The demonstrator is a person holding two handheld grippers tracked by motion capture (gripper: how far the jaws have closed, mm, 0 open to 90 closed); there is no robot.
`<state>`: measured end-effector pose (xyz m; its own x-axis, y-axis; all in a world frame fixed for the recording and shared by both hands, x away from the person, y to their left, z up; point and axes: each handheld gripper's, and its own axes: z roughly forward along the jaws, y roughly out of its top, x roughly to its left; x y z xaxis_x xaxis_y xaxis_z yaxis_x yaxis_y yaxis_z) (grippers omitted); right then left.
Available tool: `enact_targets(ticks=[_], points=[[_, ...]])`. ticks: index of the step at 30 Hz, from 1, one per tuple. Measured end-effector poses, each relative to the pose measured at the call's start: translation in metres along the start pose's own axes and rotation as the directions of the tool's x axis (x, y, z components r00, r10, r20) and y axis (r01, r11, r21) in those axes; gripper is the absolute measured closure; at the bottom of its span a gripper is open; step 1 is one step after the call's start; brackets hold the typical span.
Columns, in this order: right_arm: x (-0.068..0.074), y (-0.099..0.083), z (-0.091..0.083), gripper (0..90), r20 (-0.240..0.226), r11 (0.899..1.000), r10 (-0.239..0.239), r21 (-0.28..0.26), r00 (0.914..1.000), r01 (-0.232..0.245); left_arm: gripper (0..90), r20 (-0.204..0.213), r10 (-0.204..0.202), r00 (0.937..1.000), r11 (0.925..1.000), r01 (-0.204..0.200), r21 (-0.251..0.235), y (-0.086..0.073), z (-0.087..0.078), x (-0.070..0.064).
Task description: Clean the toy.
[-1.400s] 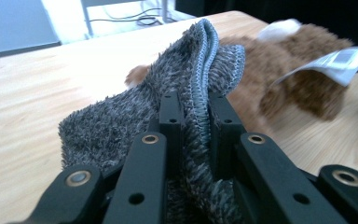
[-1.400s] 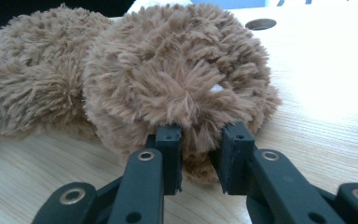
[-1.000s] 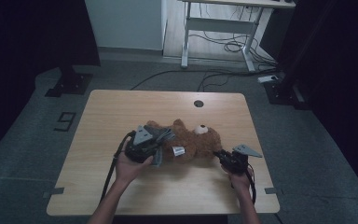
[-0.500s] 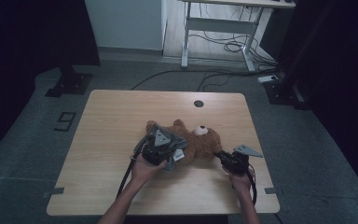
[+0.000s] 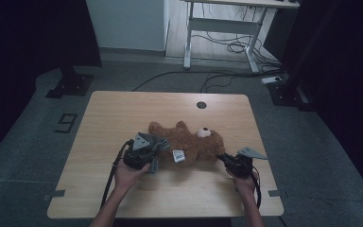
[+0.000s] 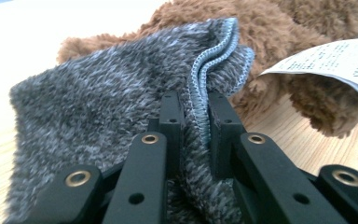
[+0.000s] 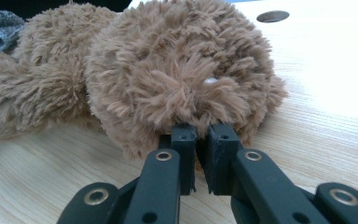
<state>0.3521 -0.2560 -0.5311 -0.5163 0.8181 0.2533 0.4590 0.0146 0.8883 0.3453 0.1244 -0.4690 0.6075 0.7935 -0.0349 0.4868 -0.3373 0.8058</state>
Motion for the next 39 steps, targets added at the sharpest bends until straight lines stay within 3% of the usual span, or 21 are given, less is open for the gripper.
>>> enact_targets(ticks=[4,9,10,11,12,13,15,20,28,35,39], points=[[0.0,0.0,0.0,83.3,0.001,1.0,0.005,-0.001,1.0,-0.005,77.9,-0.01,0.043,0.999,0.999,-0.043,-0.007,0.009,0.001,-0.014],[0.0,0.0,0.0,83.4,0.0,1.0,0.004,-0.001,1.0,-0.004,77.9,0.011,0.083,0.9965,0.9962,-0.083,-0.025,0.024,0.004,-0.033],[0.0,0.0,0.0,83.5,-0.002,1.0,0.005,-0.001,1.0,-0.005,77.9,0.032,0.099,0.9946,0.9949,-0.098,-0.024,0.028,0.009,-0.043],[0.0,0.0,0.0,83.5,-0.002,1.0,0.005,-0.001,1.0,-0.005,77.9,0.032,0.099,0.9946,0.9949,-0.098,-0.024,0.028,0.009,-0.043],[0.0,0.0,0.0,83.5,-0.003,1.0,0.005,-0.001,1.0,-0.005,77.9,0.054,0.123,0.9909,0.9924,-0.123,-0.006,0.03,0.017,-0.055],[0.0,0.0,0.0,83.5,-0.003,1.0,0.005,-0.001,1.0,-0.005,77.9,0.054,0.123,0.9909,0.9924,-0.123,-0.006,0.03,0.017,-0.055],[0.0,0.0,0.0,83.6,-0.004,1.0,0.003,0.001,1.0,-0.003,77.8,0.066,0.128,0.9895,0.9911,-0.13,0.027,0.03,0.032,-0.065],[-0.001,-0.001,-0.001,83.7,-0.009,1.0,-0.006,0.009,0.9999,0.006,77.9,0.098,0.09,0.9911,0.9935,-0.096,0.06,0.019,0.047,-0.062],[-0.003,-0.001,-0.001,84.0,-0.014,1.0,-0.003,0.015,0.9999,0.003,77.9,0.143,0.029,0.9893,0.9961,-0.04,0.078,0.004,0.04,-0.046],[-0.005,-0.001,0.0,84.2,-0.022,1.0,0.005,0.013,0.9997,-0.004,77.8,0.124,0.003,0.9923,0.9944,-0.016,0.104,-0.014,0.028,-0.028],[-0.006,-0.002,-0.001,84.2,-0.028,1.0,0.007,0.014,0.9996,-0.007,77.7,0.112,-0.043,0.9928,0.994,0.031,0.105,-0.032,0.017,-0.011]])
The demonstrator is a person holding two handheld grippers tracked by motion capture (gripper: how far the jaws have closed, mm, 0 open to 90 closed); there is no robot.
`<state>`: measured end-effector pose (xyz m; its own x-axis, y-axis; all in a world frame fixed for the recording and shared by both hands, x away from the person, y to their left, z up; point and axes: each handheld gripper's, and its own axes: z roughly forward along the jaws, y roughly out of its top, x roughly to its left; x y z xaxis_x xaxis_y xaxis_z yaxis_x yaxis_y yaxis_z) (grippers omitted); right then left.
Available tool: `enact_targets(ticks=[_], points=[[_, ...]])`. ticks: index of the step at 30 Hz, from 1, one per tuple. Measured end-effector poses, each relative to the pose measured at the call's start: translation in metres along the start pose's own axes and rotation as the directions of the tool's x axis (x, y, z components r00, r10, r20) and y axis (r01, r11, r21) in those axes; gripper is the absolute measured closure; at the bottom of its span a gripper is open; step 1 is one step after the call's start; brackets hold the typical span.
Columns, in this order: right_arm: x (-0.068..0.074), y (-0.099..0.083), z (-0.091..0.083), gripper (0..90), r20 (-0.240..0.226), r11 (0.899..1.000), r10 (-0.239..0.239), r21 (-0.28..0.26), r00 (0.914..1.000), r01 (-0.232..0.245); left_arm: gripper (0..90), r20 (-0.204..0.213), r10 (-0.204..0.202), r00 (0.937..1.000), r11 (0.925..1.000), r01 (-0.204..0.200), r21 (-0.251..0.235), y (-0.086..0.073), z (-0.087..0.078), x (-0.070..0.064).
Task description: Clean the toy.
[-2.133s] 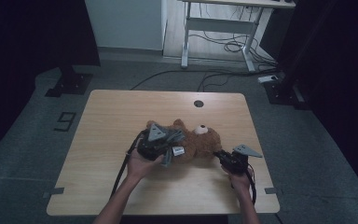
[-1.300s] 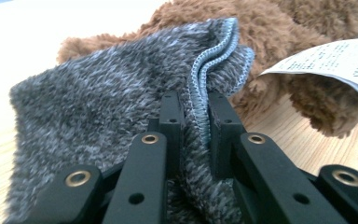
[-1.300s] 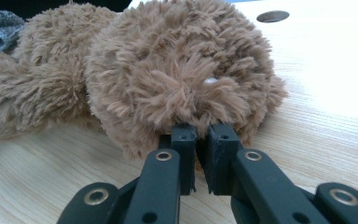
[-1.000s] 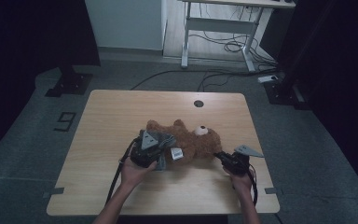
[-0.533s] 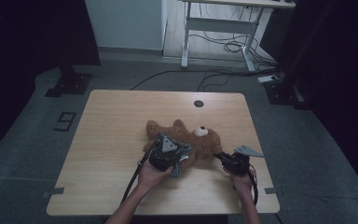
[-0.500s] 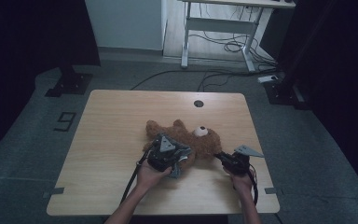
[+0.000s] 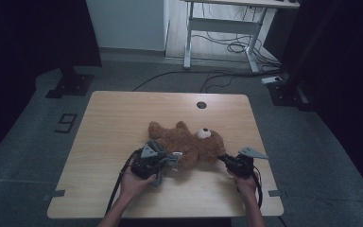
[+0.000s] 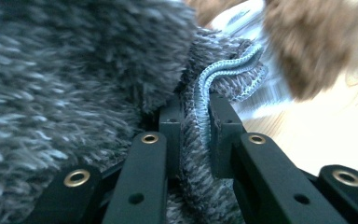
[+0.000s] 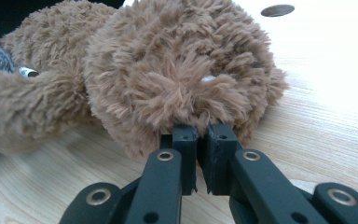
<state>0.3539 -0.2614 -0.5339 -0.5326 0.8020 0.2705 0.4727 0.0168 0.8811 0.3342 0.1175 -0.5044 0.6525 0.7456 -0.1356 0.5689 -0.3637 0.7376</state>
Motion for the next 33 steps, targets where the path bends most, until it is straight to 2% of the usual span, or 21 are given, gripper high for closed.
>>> enact_targets(ticks=[3,8,11,12,13,14,15,16,17,18,21,22,23,24,25,27,28,29,30,32,33], points=[[0.0,0.0,0.0,84.2,-0.002,1.0,0.0,-0.001,1.0,0.0,77.7,-0.01,-0.021,0.9997,0.9997,0.021,-0.011,-0.008,-0.006,0.008],[0.0,0.0,0.0,84.2,0.0,1.0,-0.002,0.0,1.0,0.002,77.7,-0.011,-0.037,0.9993,0.9985,0.036,-0.041,-0.01,-0.018,0.013],[0.0,-0.001,0.001,84.2,0.0,1.0,0.001,-0.003,1.0,-0.001,77.8,0.036,-0.029,0.9989,0.9941,0.033,-0.103,-0.004,-0.033,0.007],[0.0,-0.001,0.001,84.2,0.0,1.0,0.001,-0.003,1.0,-0.001,77.9,0.036,-0.029,0.9989,0.9941,0.033,-0.103,-0.004,-0.033,0.007],[-0.001,-0.001,0.001,84.3,0.0,1.0,0.002,-0.002,1.0,-0.002,77.9,0.032,-0.01,0.9995,0.9921,0.014,-0.125,0.005,-0.037,0.0],[-0.001,-0.001,0.001,84.3,0.0,1.0,0.002,-0.002,1.0,-0.002,77.9,0.032,-0.01,0.9995,0.9921,0.014,-0.125,0.005,-0.037,0.0],[-0.001,-0.001,0.001,84.4,0.0,1.0,0.005,-0.004,1.0,-0.005,77.9,0.023,0.008,0.9997,0.99,-0.005,-0.141,0.015,-0.038,-0.006],[0.0,-0.001,0.001,84.4,0.0,1.0,0.003,-0.001,1.0,-0.003,78.0,0.023,0.008,0.9997,0.99,-0.005,-0.141,0.015,-0.038,-0.006],[0.0,-0.001,0.001,84.4,0.0,1.0,0.003,-0.003,1.0,-0.003,78.0,0.017,0.027,0.9995,0.9879,-0.024,-0.153,0.029,-0.035,-0.012],[0.0,-0.001,0.001,84.4,0.0,1.0,0.004,-0.003,1.0,-0.004,78.1,0.022,0.033,0.9992,0.9872,-0.029,-0.157,0.035,-0.032,-0.014],[-0.001,-0.001,0.001,84.5,-0.002,1.0,0.004,-0.002,1.0,-0.004,78.7,0.046,0.061,0.9971,0.9864,-0.053,-0.155,0.053,-0.021,-0.024],[-0.001,-0.001,0.001,84.5,-0.002,1.0,0.006,-0.005,1.0,-0.006,78.8,0.046,0.061,0.9971,0.9864,-0.053,-0.155,0.053,-0.021,-0.024],[-0.001,-0.001,0.001,84.5,-0.003,1.0,0.007,-0.005,1.0,-0.007,78.8,0.06,0.079,0.9951,0.985,-0.068,-0.159,0.063,-0.013,-0.032],[-0.001,-0.002,0.001,84.5,-0.003,1.0,0.007,-0.005,1.0,-0.007,78.8,0.06,0.079,0.9951,0.985,-0.068,-0.159,0.063,-0.013,-0.032],[0.0,-0.002,0.001,84.5,-0.002,1.0,0.007,-0.006,1.0,-0.007,78.8,0.061,0.097,0.9934,0.9851,-0.087,-0.149,0.07,-0.002,-0.04],[0.0,-0.002,0.001,84.6,-0.002,1.0,0.007,-0.006,1.0,-0.007,78.8,0.078,0.093,0.9926,0.99,-0.084,-0.114,0.073,0.012,-0.044],[0.0,-0.002,0.001,84.6,-0.002,1.0,0.007,-0.006,1.0,-0.007,78.9,0.078,0.093,0.9926,0.99,-0.084,-0.114,0.073,0.012,-0.044],[0.0,-0.002,0.001,84.7,-0.002,1.0,0.008,-0.006,1.0,-0.008,78.9,0.084,0.079,0.9933,0.9944,-0.072,-0.078,0.072,0.026,-0.043],[0.0,-0.003,0.001,84.7,-0.002,1.0,0.007,-0.005,1.0,-0.007,79.0,0.084,0.079,0.9933,0.9944,-0.072,-0.078,0.072,0.026,-0.043],[0.0,-0.003,0.001,84.8,-0.002,1.0,0.006,-0.004,1.0,-0.006,79.1,0.098,0.062,0.9932,0.9967,-0.057,-0.059,0.067,0.036,-0.04],[0.0,-0.003,0.001,84.8,-0.003,1.0,0.005,-0.002,1.0,-0.005,79.4,0.12,0.051,0.9914,0.9976,-0.045,-0.053,0.061,0.04,-0.038]])
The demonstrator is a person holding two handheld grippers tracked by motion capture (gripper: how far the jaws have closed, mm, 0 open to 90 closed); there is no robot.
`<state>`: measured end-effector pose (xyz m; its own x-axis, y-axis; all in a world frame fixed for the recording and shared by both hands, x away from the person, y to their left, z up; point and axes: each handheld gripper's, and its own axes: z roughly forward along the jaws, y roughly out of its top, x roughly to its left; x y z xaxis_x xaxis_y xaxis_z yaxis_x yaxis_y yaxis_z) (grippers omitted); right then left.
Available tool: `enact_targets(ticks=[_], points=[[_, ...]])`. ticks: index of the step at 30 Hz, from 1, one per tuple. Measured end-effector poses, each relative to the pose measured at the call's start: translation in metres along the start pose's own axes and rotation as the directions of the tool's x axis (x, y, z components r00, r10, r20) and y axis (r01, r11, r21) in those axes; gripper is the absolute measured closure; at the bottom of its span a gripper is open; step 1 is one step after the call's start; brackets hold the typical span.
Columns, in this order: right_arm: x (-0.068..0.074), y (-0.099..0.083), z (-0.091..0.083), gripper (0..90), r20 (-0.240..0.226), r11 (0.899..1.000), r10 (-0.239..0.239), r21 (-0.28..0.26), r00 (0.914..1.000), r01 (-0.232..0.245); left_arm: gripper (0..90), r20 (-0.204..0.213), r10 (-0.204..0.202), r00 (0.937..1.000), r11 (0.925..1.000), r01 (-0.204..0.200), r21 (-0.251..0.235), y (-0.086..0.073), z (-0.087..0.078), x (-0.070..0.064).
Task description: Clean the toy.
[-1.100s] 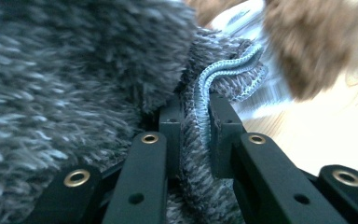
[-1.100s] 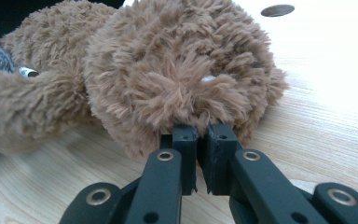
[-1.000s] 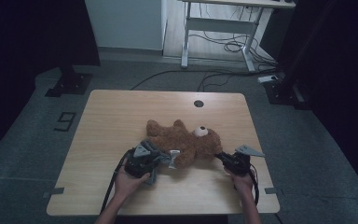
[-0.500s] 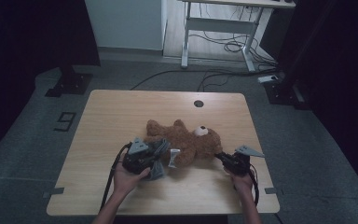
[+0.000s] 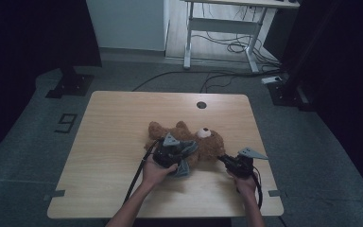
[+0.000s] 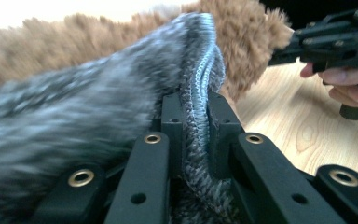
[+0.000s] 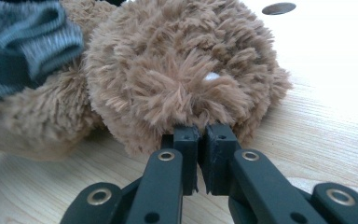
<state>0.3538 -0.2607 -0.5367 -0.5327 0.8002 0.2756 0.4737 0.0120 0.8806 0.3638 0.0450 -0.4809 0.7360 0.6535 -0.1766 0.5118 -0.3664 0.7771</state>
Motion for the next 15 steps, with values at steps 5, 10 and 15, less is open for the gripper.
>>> enact_targets(ticks=[5,10,15], points=[[0.0,0.0,0.0,84.9,0.001,1.0,-0.001,0.007,1.0,0.001,79.6,0.007,0.001,1.0,0.9998,-0.001,0.018,-0.01,0.0,0.001],[0.0,-0.001,0.0,85.0,0.0,1.0,0.0,0.011,1.0,0.0,79.7,0.005,-0.012,0.9999,0.9987,0.012,0.05,-0.03,-0.003,0.005],[-0.001,-0.001,0.0,85.0,-0.001,1.0,0.0,0.011,1.0,0.0,79.7,-0.005,-0.023,0.9997,0.9973,0.023,0.07,-0.041,-0.005,0.01]])
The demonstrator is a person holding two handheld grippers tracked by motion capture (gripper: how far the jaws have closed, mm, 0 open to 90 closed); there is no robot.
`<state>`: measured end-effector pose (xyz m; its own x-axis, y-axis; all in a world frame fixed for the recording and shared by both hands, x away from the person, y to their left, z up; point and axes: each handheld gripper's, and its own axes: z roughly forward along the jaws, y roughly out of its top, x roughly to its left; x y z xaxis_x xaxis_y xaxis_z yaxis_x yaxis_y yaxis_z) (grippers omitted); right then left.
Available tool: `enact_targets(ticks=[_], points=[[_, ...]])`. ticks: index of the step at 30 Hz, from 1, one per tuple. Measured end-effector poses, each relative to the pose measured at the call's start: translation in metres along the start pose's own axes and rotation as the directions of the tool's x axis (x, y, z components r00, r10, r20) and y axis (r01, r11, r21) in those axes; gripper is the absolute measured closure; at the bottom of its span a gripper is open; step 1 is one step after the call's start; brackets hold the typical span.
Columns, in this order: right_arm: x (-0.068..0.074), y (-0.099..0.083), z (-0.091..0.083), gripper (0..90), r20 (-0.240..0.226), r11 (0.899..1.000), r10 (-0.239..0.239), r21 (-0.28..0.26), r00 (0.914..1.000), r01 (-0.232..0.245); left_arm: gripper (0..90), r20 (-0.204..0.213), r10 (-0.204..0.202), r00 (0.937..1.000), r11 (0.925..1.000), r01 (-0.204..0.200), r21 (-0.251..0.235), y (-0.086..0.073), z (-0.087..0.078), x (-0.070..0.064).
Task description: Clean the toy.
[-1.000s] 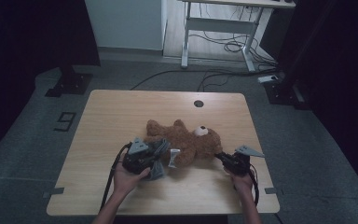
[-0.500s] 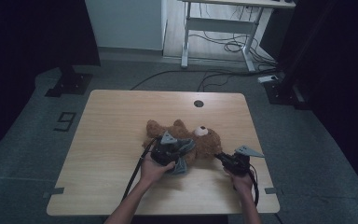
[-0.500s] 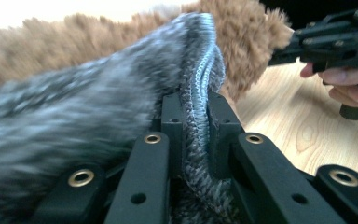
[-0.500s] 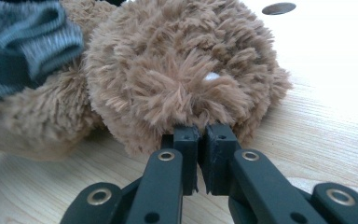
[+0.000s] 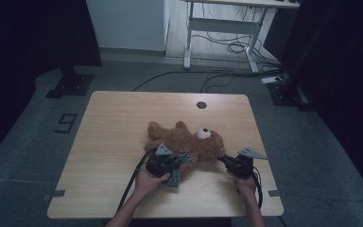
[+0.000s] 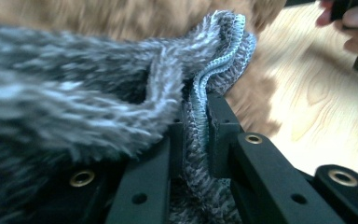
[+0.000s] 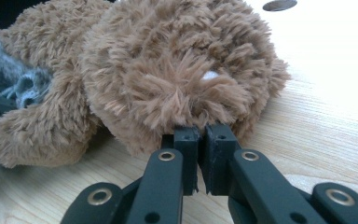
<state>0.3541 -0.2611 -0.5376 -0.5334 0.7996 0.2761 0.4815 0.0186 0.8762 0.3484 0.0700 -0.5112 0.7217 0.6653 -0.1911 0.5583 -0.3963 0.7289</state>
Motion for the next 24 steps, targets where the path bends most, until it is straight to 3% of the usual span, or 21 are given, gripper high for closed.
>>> enact_targets(ticks=[3,8,9,10,14,19,24], points=[[0.0,0.0,0.0,85.1,0.001,1.0,0.0,0.0,1.0,0.0,79.6,-0.011,0.0,0.9999,1.0,0.0,-0.003,-0.003,-0.005,0.001],[0.0,0.0,0.0,86.0,0.003,1.0,0.002,0.0,1.0,-0.002,79.6,-0.022,0.012,0.9997,0.9965,-0.014,-0.082,0.004,-0.029,-0.002],[0.0,0.0,0.0,86.3,0.003,1.0,0.002,0.001,1.0,-0.002,79.6,-0.04,0.021,0.999,0.9925,-0.025,-0.12,0.011,-0.042,-0.002],[0.0,0.0,0.0,86.3,0.003,1.0,0.002,0.001,1.0,-0.002,79.6,-0.04,0.021,0.999,0.9925,-0.025,-0.12,0.011,-0.042,-0.002],[0.0,0.0,0.0,86.7,0.003,1.0,0.004,0.001,1.0,-0.004,79.6,-0.112,0.011,0.9937,0.9831,-0.031,-0.18,0.027,-0.07,0.009],[0.0,0.0,0.0,86.7,0.003,1.0,0.004,0.0,1.0,-0.004,79.6,-0.165,-0.012,0.9861,0.988,-0.014,-0.154,0.028,-0.075,0.026],[0.0,0.0,0.0,86.7,-0.002,1.0,0.003,-0.002,1.0,-0.003,79.5,-0.171,-0.062,0.9833,0.9913,0.041,-0.126,0.007,-0.068,0.043]])
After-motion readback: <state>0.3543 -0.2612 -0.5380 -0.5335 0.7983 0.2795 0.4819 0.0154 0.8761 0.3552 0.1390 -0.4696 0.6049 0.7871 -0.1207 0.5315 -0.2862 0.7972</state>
